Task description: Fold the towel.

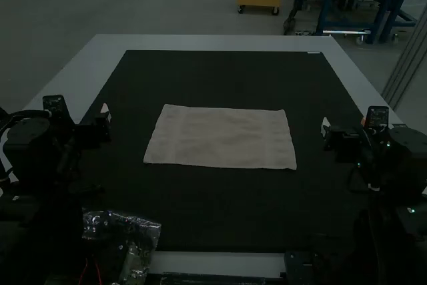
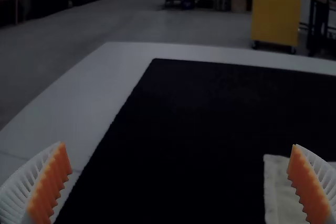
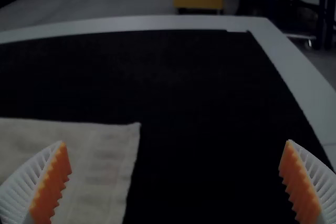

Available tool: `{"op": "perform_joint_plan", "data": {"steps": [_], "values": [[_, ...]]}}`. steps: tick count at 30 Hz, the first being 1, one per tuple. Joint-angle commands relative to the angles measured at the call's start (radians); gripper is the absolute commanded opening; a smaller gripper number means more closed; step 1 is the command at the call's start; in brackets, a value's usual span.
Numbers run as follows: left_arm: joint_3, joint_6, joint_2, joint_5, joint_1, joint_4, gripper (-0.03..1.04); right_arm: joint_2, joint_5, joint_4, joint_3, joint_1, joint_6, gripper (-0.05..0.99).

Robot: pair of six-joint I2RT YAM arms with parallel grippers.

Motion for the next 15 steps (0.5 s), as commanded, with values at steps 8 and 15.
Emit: {"op": "perform_joint_plan", "data": {"steps": [8,15], "values": [[-0.006,-0.03,-0.006,-0.015,0.003,0.001,0.97,-0.008,0.011,-0.006,-0.006,-0.009,-0.006,0.91],[-0.006,0.095,-0.006,-0.013,0.007,0.086,0.97,-0.008,0.008,0.04,-0.004,-0.009,-0.047,0.91]]}}
